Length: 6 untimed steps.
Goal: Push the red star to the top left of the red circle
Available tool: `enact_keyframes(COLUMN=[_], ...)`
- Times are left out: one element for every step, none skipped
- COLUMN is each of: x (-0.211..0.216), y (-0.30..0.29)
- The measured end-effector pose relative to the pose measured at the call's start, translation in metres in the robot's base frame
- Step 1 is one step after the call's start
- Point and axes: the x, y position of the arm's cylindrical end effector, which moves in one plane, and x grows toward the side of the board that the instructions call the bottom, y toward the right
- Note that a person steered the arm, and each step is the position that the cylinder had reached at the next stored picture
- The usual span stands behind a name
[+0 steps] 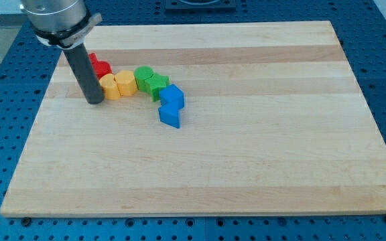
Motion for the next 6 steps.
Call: enact_keyframes(x=[-0.007,-0.038,-0.045,-0.045,-0.052,-0.077], y=[0.000,0.000,0.000,-0.021,-0.054,-0.057])
